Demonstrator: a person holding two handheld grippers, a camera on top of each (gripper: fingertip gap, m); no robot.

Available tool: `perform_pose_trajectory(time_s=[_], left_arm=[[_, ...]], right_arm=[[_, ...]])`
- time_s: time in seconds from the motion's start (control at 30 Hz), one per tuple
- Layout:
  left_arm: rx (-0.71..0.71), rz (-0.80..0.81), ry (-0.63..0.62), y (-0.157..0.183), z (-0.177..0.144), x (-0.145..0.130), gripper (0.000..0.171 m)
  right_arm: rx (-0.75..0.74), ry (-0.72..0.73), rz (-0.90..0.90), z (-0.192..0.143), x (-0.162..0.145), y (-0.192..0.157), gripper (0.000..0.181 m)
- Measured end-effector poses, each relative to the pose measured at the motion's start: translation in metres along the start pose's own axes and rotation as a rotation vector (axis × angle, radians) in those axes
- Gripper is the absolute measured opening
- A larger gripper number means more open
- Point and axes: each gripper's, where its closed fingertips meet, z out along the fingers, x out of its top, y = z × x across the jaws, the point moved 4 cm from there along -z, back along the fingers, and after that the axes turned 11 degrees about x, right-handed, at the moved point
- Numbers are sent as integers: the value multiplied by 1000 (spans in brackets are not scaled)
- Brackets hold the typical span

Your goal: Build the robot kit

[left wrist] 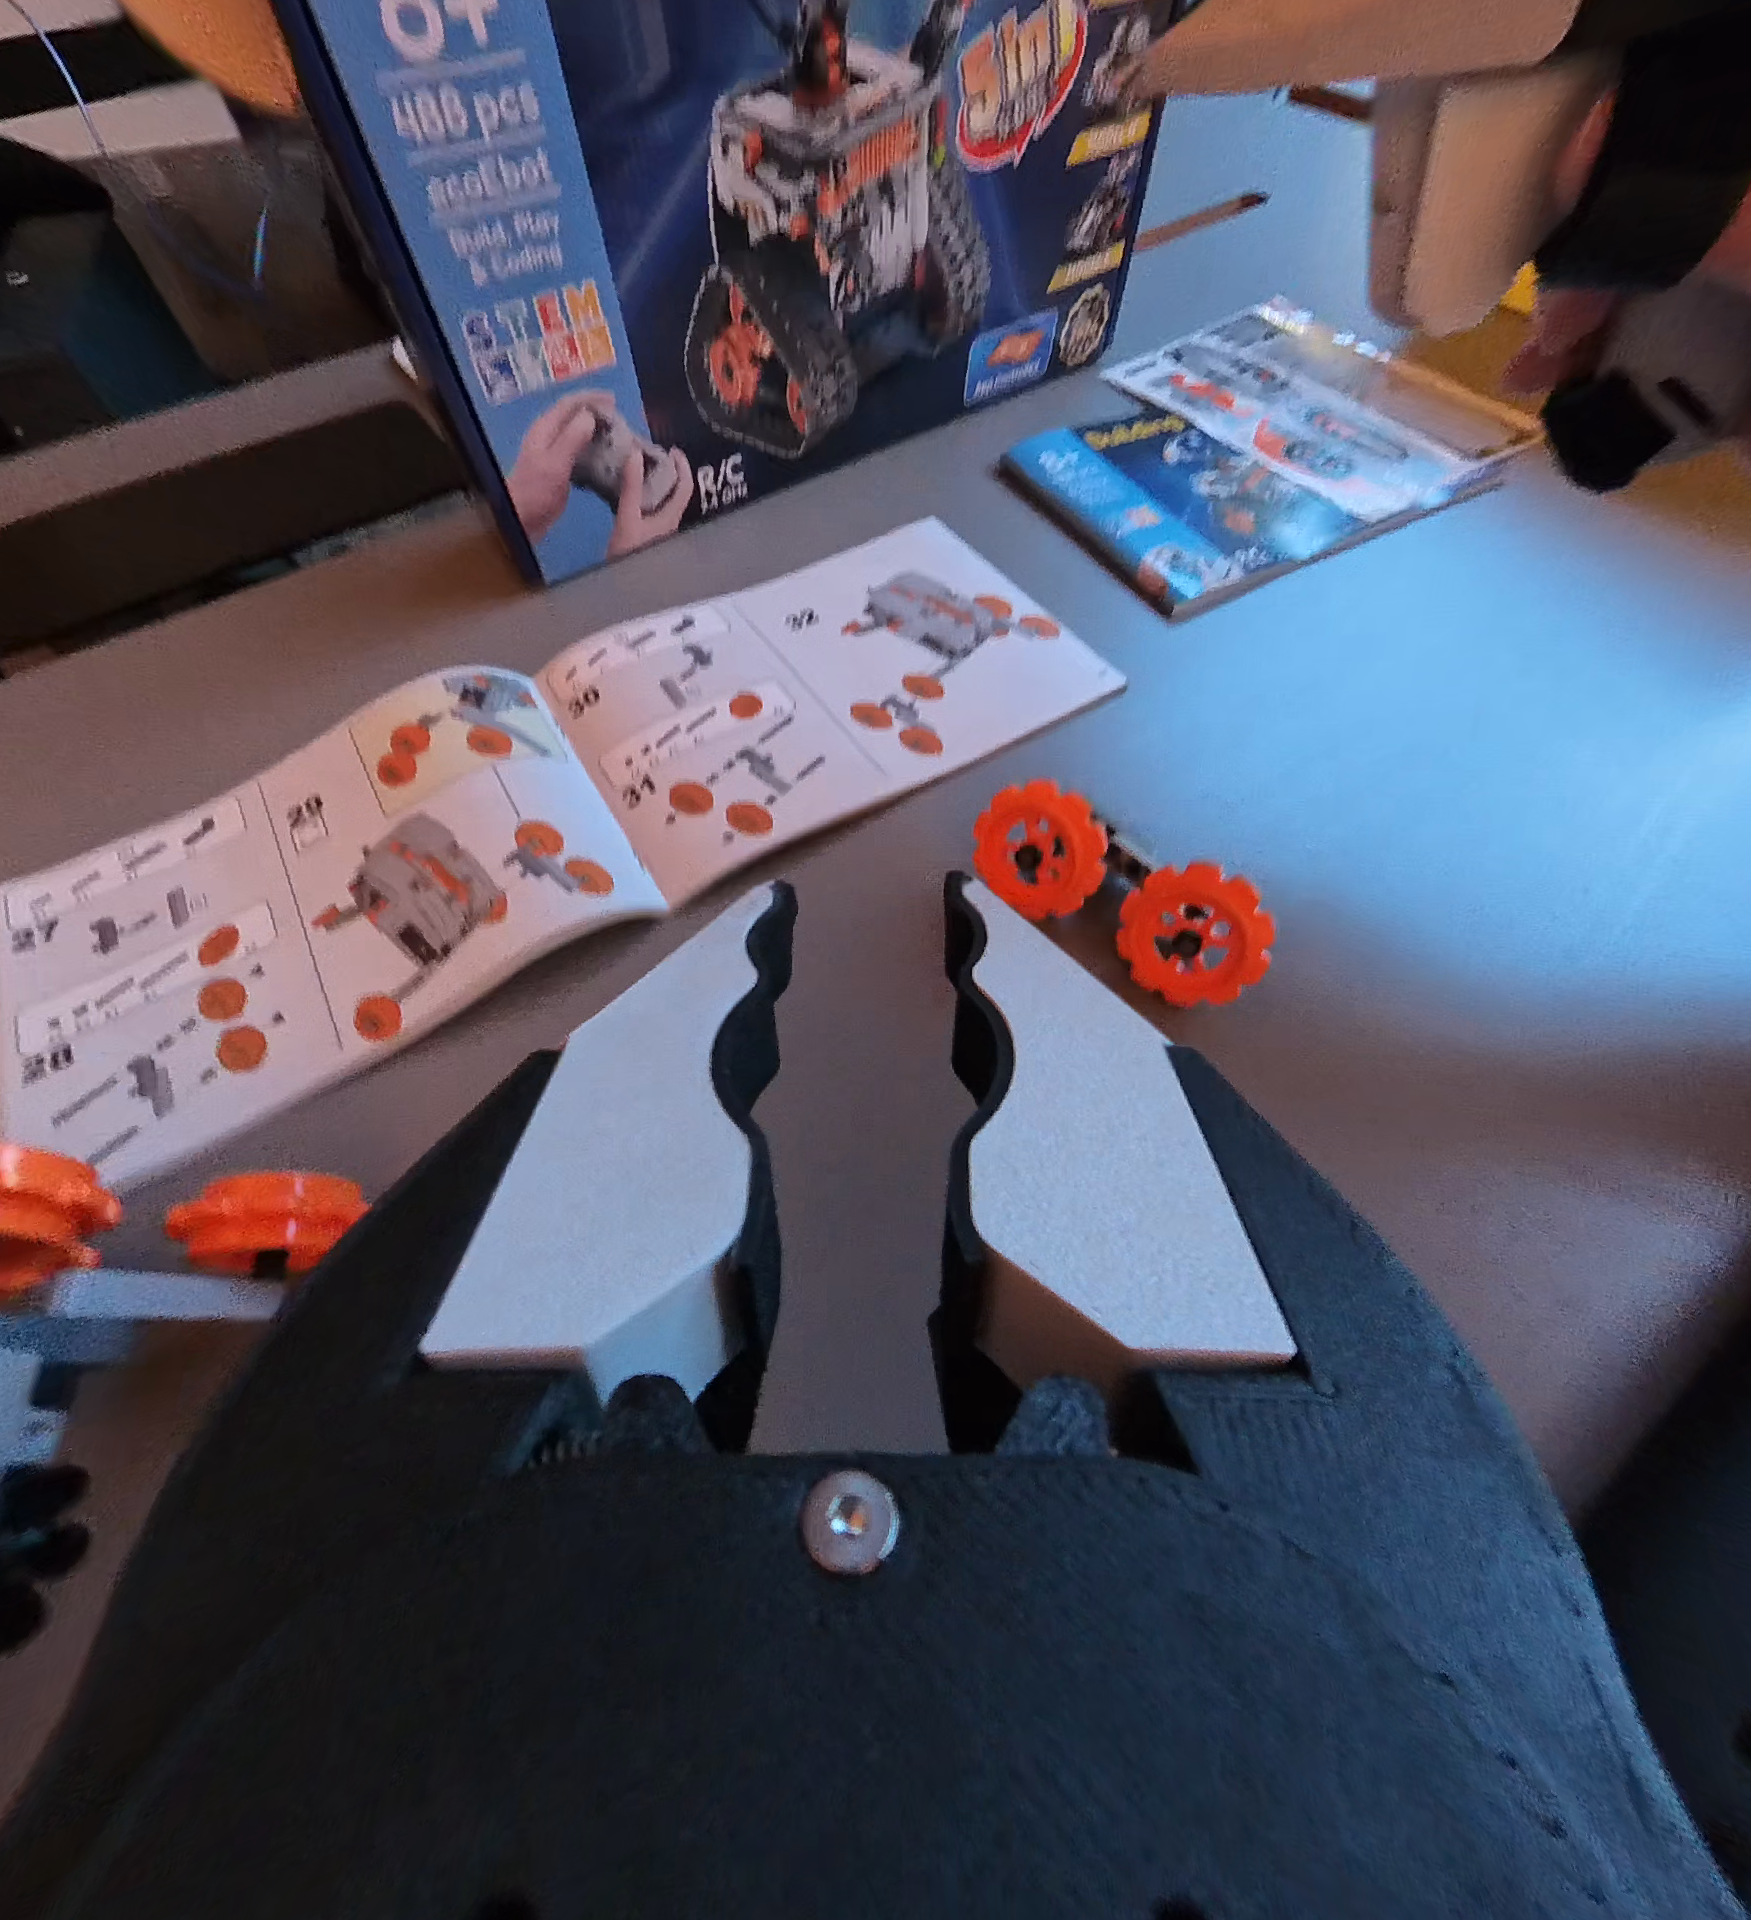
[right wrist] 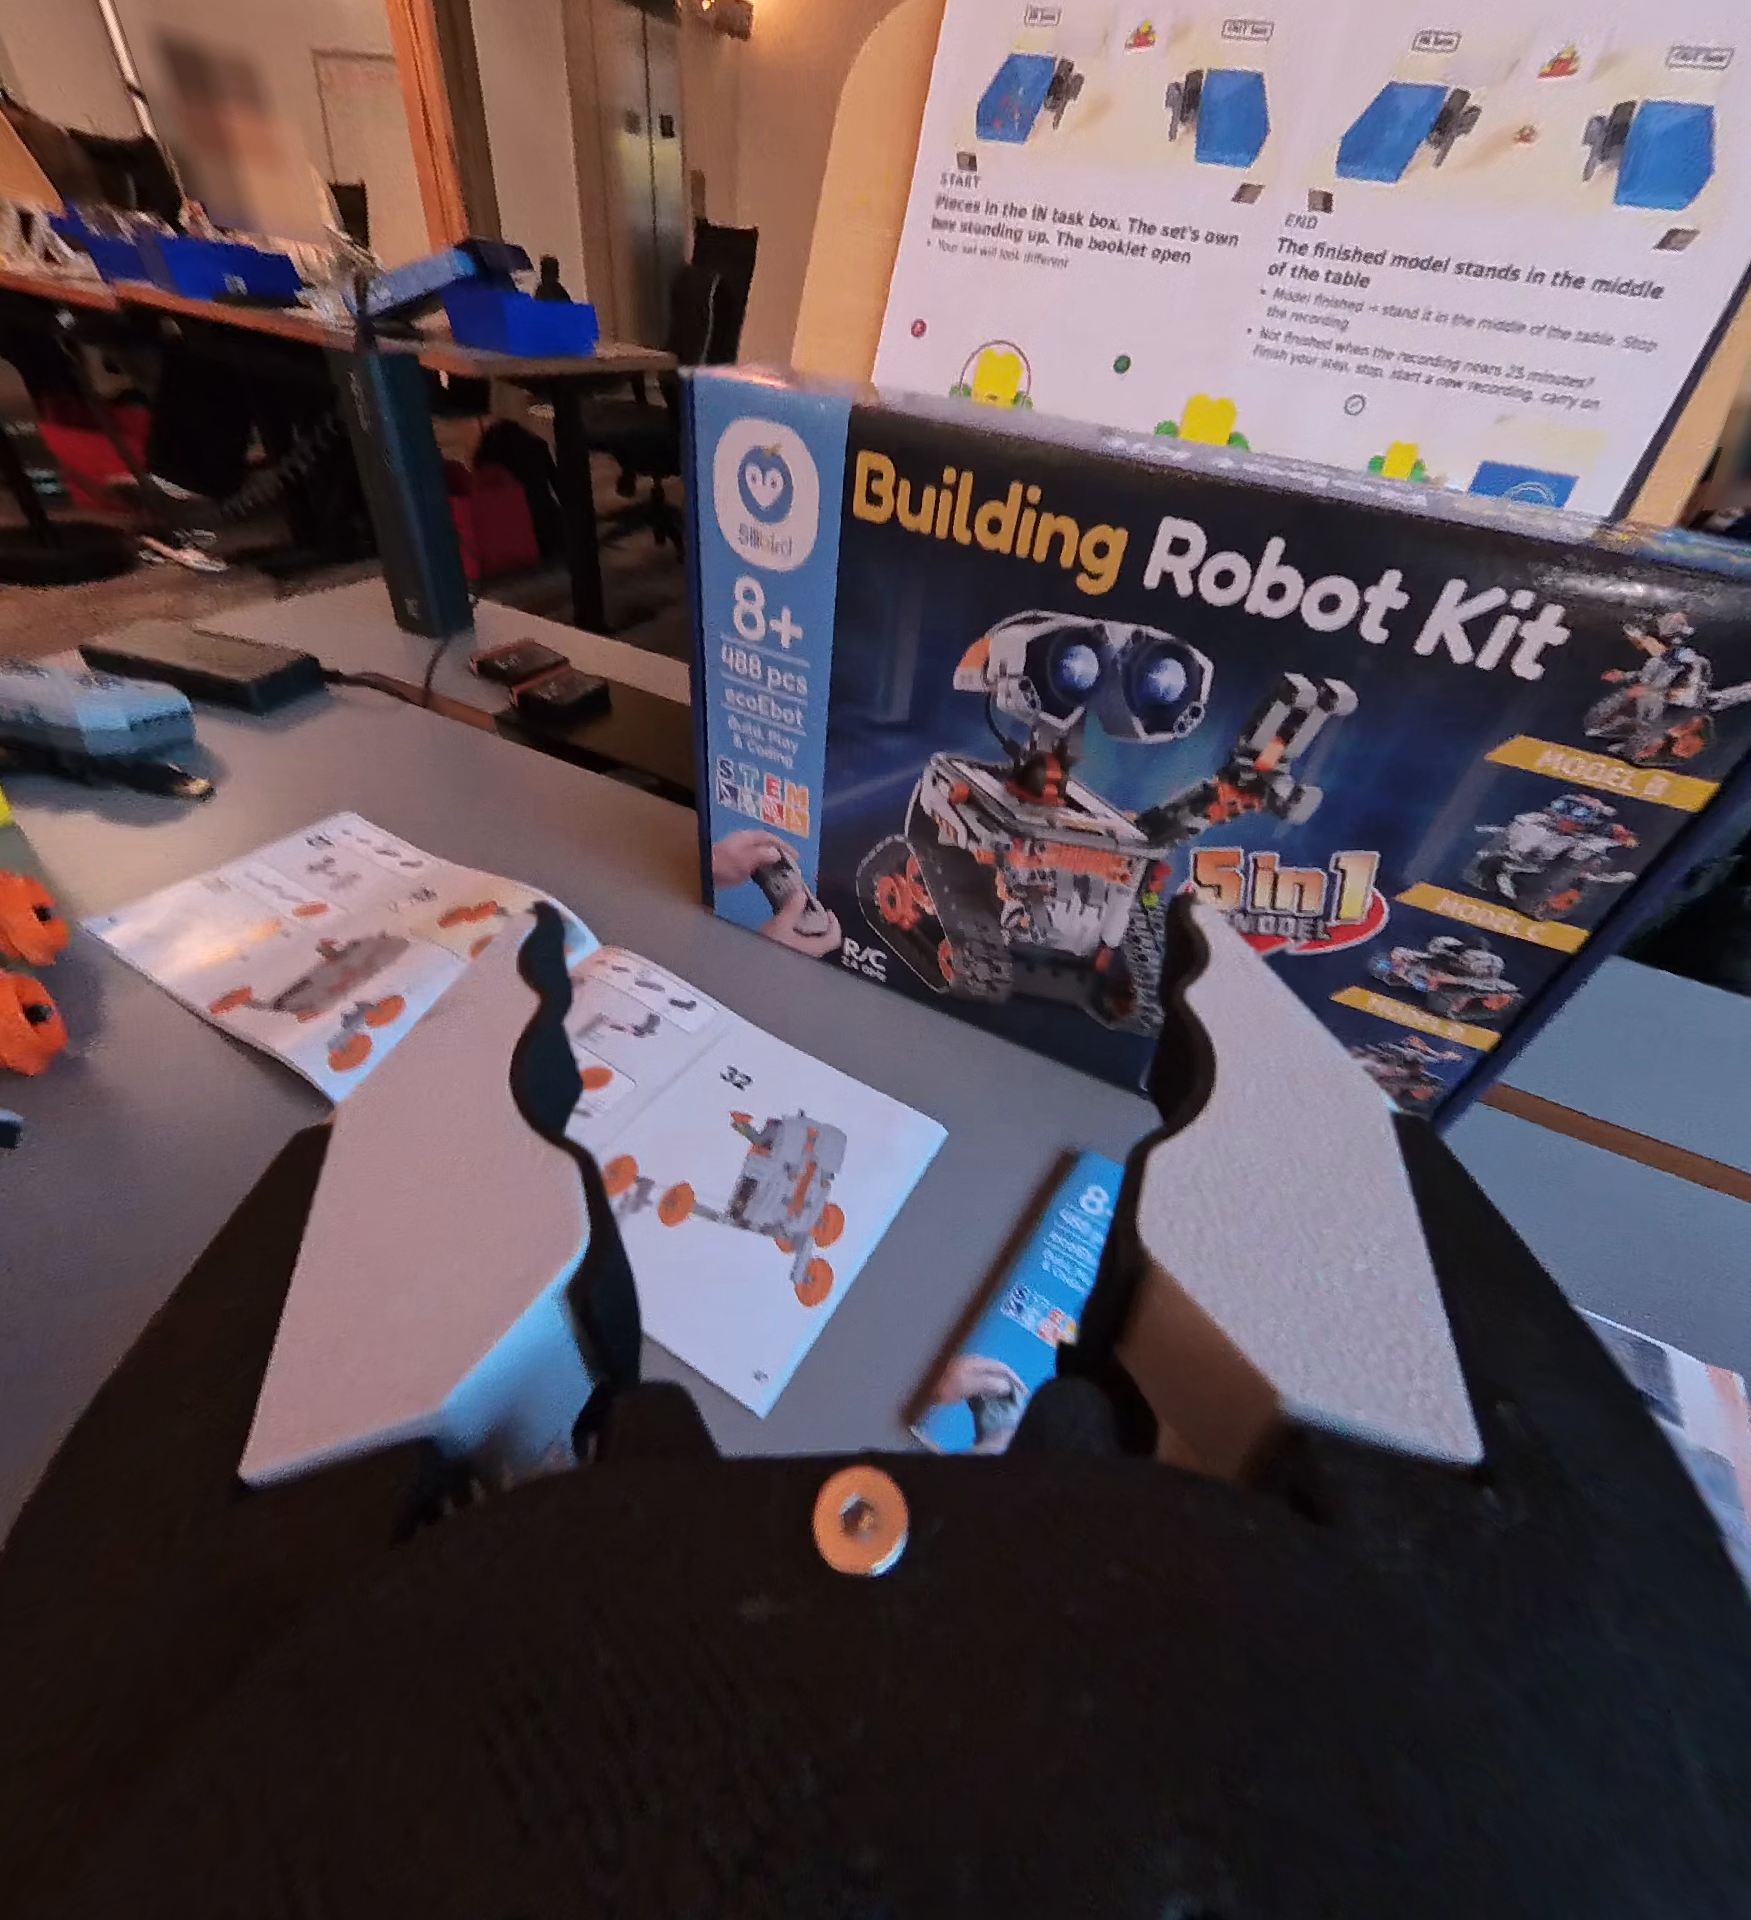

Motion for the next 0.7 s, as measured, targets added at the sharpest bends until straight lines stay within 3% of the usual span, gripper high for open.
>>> perform_pose_trajectory(time_s=[0.13,0.27,0.4,0.47,0.5,0.6,0.7], left_arm=[[3,53,71,-4,-6,46,28],[26,88,217,-13,-26,121,30],[19,73,408,-11,-58,194,35],[5,74,470,-5,-69,213,44],[-1,78,489,-1,-72,217,49],[-49,76,438,6,-67,202,57],[-234,186,231,21,-41,145,33]], right_arm=[[75,12,38,12,26,-3,125],[91,77,-10,18,79,3,149],[191,230,-61,7,131,-4,150],[313,245,16,3,136,-12,148],[358,258,62,0,133,-14,140],[548,223,78,-4,103,-29,80],[608,113,45,1,44,-29,51]])
